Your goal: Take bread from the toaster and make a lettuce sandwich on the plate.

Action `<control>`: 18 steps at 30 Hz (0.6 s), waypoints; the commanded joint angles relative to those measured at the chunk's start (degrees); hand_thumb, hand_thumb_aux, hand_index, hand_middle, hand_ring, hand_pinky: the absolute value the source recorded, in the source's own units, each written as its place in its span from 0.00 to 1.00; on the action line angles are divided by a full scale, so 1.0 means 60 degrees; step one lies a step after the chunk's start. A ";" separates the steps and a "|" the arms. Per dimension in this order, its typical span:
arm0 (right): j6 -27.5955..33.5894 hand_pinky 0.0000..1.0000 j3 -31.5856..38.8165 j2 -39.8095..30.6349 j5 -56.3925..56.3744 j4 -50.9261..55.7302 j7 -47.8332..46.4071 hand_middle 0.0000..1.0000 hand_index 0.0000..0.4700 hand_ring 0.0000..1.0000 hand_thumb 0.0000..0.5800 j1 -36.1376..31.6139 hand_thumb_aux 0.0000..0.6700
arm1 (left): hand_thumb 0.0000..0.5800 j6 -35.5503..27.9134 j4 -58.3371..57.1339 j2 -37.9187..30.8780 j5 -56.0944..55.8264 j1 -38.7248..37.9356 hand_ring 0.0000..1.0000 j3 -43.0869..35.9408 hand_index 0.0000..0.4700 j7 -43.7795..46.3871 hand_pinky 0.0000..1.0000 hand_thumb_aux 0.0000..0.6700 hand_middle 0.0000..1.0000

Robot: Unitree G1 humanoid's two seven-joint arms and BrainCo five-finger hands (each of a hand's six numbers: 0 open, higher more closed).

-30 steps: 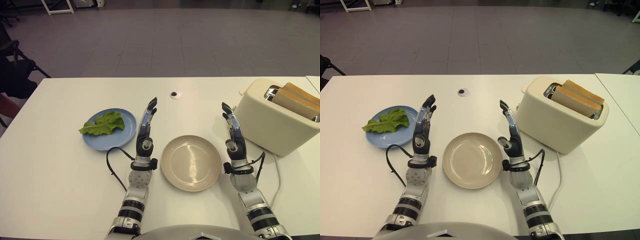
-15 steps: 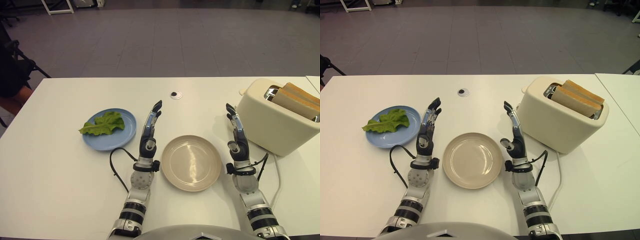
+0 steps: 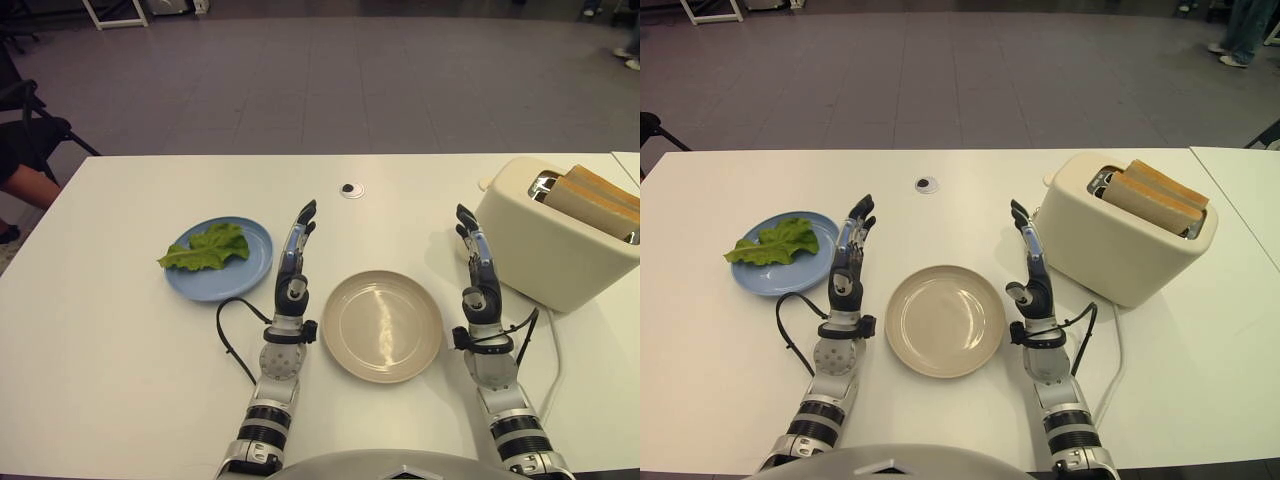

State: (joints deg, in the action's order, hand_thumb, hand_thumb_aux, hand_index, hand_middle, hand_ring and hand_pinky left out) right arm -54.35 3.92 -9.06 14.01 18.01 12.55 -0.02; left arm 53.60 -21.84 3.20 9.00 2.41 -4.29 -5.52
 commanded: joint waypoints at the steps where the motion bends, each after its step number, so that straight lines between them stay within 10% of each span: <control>1: 0.0014 0.00 -0.0158 0.0047 -0.0280 0.0091 -0.0186 0.00 0.00 0.00 0.00 -0.0057 0.00 | 0.00 -0.0105 -0.0179 0.0012 0.0043 -0.0071 0.00 0.0060 0.00 -0.0092 0.00 0.00 0.00; 11: 0.0581 0.00 -0.0575 -0.0040 -0.0206 -0.0109 -0.0329 0.00 0.00 0.00 0.00 -0.0167 0.00 | 0.00 -0.0336 -0.0086 -0.0034 0.0322 -0.0079 0.00 0.0263 0.00 -0.0362 0.00 0.00 0.00; 18: 0.2475 0.00 -0.4425 -0.3537 0.1388 -0.2429 -0.0080 0.00 0.00 0.00 0.00 -0.0711 0.00 | 0.00 -0.0110 -0.0470 -0.0035 0.0791 0.0203 0.00 0.0201 0.00 -0.0756 0.00 0.00 0.00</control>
State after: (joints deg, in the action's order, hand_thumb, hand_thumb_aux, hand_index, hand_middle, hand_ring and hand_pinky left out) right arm -42.63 -17.66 -25.11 20.33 4.05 12.05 -2.89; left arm 53.12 -23.24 3.27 12.44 4.02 -2.86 -9.73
